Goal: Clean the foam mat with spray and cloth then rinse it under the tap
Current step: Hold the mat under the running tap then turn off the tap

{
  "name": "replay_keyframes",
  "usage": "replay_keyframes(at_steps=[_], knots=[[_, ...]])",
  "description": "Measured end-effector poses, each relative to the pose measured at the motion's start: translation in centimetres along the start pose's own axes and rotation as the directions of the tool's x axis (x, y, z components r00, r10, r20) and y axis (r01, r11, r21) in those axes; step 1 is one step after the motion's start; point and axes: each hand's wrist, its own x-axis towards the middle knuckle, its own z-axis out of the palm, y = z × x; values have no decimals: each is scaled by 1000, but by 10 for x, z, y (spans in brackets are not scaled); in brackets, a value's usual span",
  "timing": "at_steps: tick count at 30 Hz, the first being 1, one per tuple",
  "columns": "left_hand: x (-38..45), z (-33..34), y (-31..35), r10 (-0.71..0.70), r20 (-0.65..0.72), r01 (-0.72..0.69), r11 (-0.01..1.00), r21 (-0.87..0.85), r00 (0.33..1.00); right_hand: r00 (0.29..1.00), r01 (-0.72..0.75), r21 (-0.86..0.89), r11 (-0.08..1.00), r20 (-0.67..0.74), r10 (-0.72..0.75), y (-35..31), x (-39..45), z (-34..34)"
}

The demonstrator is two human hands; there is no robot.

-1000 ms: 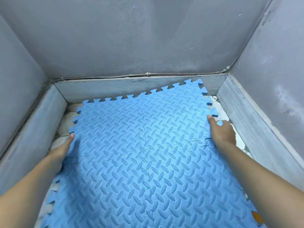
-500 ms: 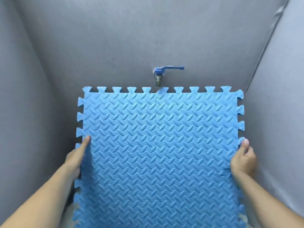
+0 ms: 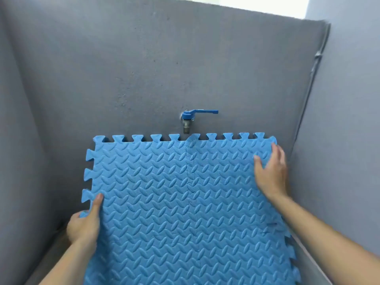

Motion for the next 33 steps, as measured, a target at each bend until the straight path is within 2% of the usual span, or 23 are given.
replay_keyframes(at_steps=[1, 3, 5, 7, 8, 11, 13, 22, 24, 27, 28, 30, 33], knots=[[-3, 0, -1, -1, -10, 1, 1000, 3, 1000, 984, 175, 5, 985, 38, -175, -29, 11, -1], [-6, 0, 0, 13, -30, -13, 1000, 3, 999, 908, 394, 43, 918, 137, -396, -89, 32, 2], [-12, -2, 5, 42, -48, -39, 998, 51, 998, 832, 504, -46, 862, 292, -471, -129, 46, 12], [-14, -4, 7, 65, -62, -59, 994, 95, 996, 792, 553, -194, 810, 426, -438, -146, 52, 23], [-16, -6, 8, 74, -60, -67, 991, 115, 995, 794, 552, -229, 802, 440, -420, -151, 51, 27], [-19, -11, 12, 122, 3, -120, 977, 177, 993, 870, 451, -244, 859, 336, -361, -165, 40, 30], [-19, -12, 16, 162, 46, -168, 964, 208, 986, 897, 408, -252, 878, 293, -332, -169, 35, 30], [-12, -8, 10, 179, 66, -191, 937, 292, 982, 882, 433, -223, 873, 306, -359, -161, 22, 22], [-11, -7, 10, 174, 69, -187, 934, 304, 982, 876, 428, -156, 890, 312, -367, -158, 21, 24], [-10, -6, 7, 176, 100, -200, 927, 319, 979, 893, 365, 106, 925, 241, -380, -138, 6, 32], [-10, -6, 7, 180, 120, -209, 926, 315, 976, 914, 320, 156, 935, 208, -348, -122, -2, 37], [-7, -7, 8, 179, 155, -217, 935, 280, 972, 954, 202, 114, 973, 203, -221, -81, -20, 52], [-7, -8, 17, 151, 259, -201, 963, 179, 954, 955, -42, -162, 986, 282, 87, -24, -41, 76]])
